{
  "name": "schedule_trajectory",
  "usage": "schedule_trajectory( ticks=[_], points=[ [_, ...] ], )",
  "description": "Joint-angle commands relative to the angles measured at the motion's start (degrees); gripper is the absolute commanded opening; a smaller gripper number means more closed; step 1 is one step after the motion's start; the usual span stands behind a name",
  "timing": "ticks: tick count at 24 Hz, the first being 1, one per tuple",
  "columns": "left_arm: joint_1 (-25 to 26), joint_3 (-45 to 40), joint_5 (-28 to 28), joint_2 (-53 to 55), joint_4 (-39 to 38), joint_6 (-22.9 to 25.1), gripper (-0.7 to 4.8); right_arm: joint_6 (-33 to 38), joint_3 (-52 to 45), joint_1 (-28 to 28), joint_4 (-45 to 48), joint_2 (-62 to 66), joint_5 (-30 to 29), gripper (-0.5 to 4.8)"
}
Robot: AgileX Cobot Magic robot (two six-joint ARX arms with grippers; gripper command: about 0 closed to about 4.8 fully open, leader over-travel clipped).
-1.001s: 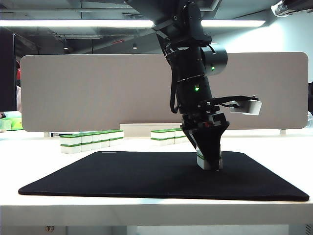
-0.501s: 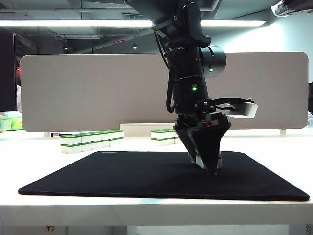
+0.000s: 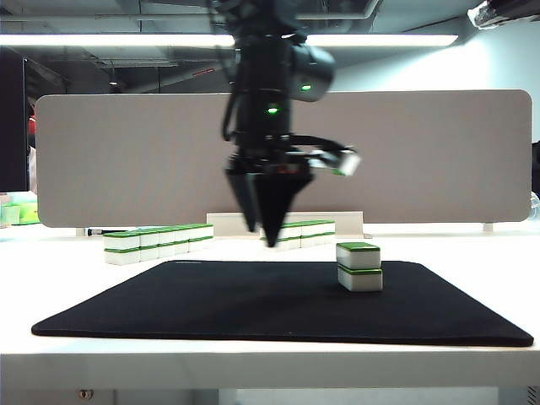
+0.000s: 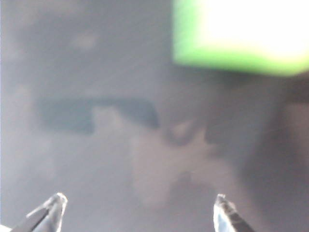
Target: Take a mahjong tile from the mahjong wall and then place it on the table close to you.
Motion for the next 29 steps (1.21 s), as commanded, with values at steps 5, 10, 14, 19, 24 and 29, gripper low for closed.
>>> schedule_trajectory(
  ticks=[5,10,14,19,24,29],
  points=[
    [11.8,6.1,-9.8,-1.0,0.4,-5.0,3.95,-0.1,0.4,0.0,0.9,-0.1,0.0,-0.01],
    [19.4,7.8,-9.1,-1.0,2.7,-6.4,3.94,-0.1,0.4,0.0,0.5,-0.1,0.0,-0.01],
    [24.0,7.8,-3.3,-1.0,4.0,-6.6,3.94,-0.1,0.4,0.0,0.5,-0.1,0.0,-0.01],
    [28.2,7.7,6.1,-0.7,6.4,-7.6,3.95,-0.1,0.4,0.0,0.5,0.0,0.0,-0.01],
    [28.9,7.7,6.1,1.2,8.6,-7.6,3.95,-0.1,0.4,0.0,0.5,0.0,0.0,-0.01],
    [28.9,7.7,5.5,4.8,7.9,-7.6,3.95,-0.1,0.4,0.0,0.5,0.0,0.2,-0.01]
  ],
)
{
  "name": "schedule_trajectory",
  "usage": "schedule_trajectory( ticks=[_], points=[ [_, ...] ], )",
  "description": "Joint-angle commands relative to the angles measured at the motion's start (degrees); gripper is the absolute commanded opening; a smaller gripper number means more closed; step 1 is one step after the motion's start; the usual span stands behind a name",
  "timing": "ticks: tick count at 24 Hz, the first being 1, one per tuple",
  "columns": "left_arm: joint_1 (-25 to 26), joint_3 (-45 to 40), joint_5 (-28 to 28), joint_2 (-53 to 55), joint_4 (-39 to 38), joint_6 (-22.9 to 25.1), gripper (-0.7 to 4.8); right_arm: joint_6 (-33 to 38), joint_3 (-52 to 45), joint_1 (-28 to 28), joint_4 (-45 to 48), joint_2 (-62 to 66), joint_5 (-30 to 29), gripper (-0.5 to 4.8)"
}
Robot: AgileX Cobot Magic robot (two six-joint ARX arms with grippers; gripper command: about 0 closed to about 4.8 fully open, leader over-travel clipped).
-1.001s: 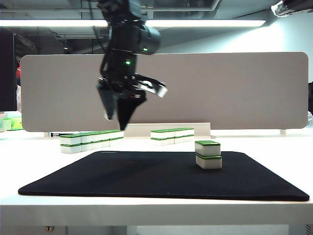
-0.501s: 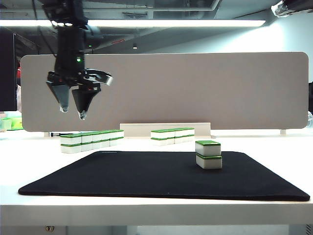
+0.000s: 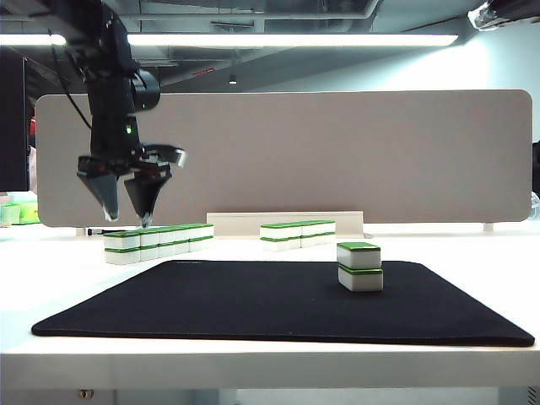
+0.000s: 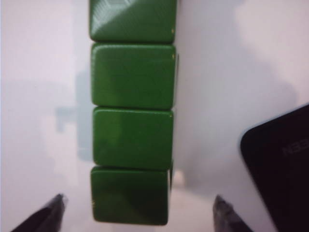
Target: Take a mahjong tile from the mahjong wall and then place it on the table close to you.
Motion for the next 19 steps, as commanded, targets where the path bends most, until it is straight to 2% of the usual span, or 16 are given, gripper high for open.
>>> schedule_trajectory(
  ticks=[1,14,15,18,19],
  points=[
    [0.0,0.2,-0.6,1.5,0.2,-0.2,3.94,-0.2,0.4,0.0,0.8,-0.1,0.1,-0.01],
    [0.2,0.2,-0.6,4.6,2.5,-0.1,3.93,-0.2,0.4,0.0,0.8,-0.1,0.2,-0.01],
    [0.3,0.2,-0.6,4.7,2.4,-0.1,3.82,-0.2,0.4,0.0,0.8,-0.1,0.8,-0.01],
    [0.4,0.2,-0.6,4.7,2.5,-0.1,2.98,-0.2,0.4,0.0,0.8,-0.1,2.7,-0.01],
    [0.5,0.2,-0.6,4.7,2.5,-0.1,2.98,-0.2,0.4,0.0,0.8,-0.1,2.7,-0.01]
  ],
)
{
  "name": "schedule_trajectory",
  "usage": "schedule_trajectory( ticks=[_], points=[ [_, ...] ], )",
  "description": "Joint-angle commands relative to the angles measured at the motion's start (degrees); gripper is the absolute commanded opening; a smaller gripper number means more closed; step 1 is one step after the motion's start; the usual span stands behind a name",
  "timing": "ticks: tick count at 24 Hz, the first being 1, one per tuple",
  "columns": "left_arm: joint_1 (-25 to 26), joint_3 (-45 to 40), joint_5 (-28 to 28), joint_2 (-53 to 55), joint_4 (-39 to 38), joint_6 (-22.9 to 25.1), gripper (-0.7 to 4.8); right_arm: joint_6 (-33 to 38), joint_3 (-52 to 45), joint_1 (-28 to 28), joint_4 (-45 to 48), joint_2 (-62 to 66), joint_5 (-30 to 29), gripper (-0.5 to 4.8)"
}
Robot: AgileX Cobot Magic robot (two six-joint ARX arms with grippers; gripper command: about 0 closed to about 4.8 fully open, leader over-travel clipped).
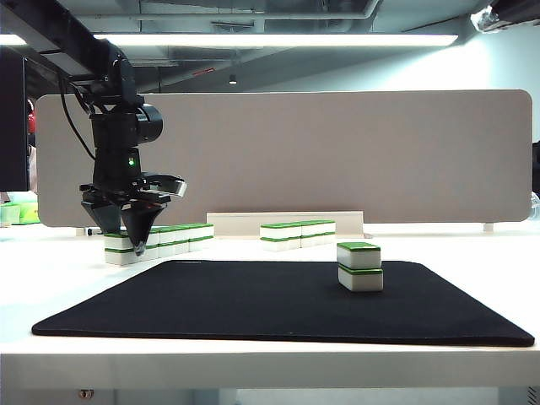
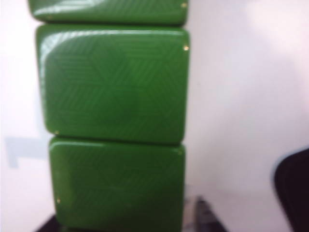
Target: Take a mahjong tile from the mahjong wall and then place it on the table close to you.
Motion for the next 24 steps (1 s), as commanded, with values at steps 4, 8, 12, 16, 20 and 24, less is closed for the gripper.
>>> schedule_trajectory(
  ticks=[4,8,12,16,20,24],
  points=[
    [0.4,0.2,0.1,0.2,0.1,-0.1,3.00,-0.2,0.4,0.0,0.9,-0.1,1.0,-0.01],
    [0.7,0.1,0.6,1.0,-0.2,-0.1,3.00,-0.2,0.4,0.0,0.9,-0.1,1.0,-0.01],
    [0.8,-0.5,0.6,1.3,-0.2,-0.1,2.99,-0.2,0.4,0.0,1.0,-0.1,1.0,-0.01],
    [0.8,-0.5,2.0,1.4,-0.7,-0.1,1.95,-0.2,0.4,0.0,0.9,-0.1,1.2,-0.01],
    [0.8,-0.5,3.8,1.3,-2.6,-0.1,1.19,-0.2,0.4,0.0,0.9,-0.1,1.2,-0.01],
    [0.7,0.5,3.8,0.4,-6.3,-0.2,1.19,-0.2,0.4,0.0,0.9,-0.1,1.4,-0.01]
  ],
)
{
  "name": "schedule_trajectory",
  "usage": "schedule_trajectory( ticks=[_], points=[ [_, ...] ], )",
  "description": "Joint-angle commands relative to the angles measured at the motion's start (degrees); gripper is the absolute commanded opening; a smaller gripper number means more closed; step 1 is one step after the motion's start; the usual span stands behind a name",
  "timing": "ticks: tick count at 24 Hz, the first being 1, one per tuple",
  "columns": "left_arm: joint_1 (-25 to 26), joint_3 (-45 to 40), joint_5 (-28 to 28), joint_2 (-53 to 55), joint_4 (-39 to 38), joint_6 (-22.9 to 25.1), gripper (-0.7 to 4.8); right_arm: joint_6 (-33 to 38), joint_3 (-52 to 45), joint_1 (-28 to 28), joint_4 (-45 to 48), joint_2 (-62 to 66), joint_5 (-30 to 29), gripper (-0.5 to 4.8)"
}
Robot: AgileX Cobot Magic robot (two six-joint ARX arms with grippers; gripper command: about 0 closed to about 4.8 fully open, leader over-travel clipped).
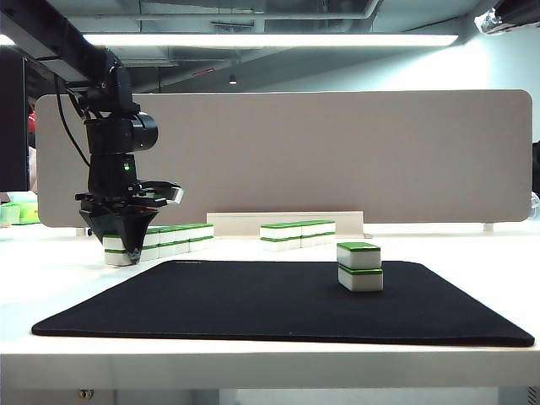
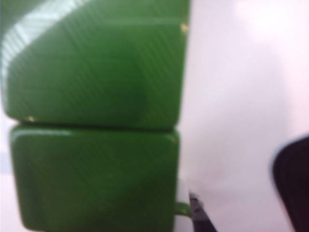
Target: Take a mahjong tile from the mahjong wall and then place it on the table close to you.
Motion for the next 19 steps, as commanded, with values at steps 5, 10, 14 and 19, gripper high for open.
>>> schedule_trajectory(
  ticks=[5,10,14,19],
  points=[
    [-1.5,5.4,6.2,-1.8,-10.1,-2.3,1.19,-0.2,0.4,0.0,1.0,0.0,0.6,-0.01],
    [-5.8,5.5,9.2,-2.2,-10.3,-2.1,1.19,-0.2,0.4,0.0,1.0,0.0,0.7,-0.01],
    [-12.1,5.4,8.2,-2.2,-10.8,3.9,1.19,-0.2,0.4,0.0,1.3,0.0,0.8,-0.01],
    [-17.6,5.4,6.6,-2.2,-10.8,6.8,1.19,-0.2,0.4,0.0,1.4,0.0,0.8,-0.01]
  ],
)
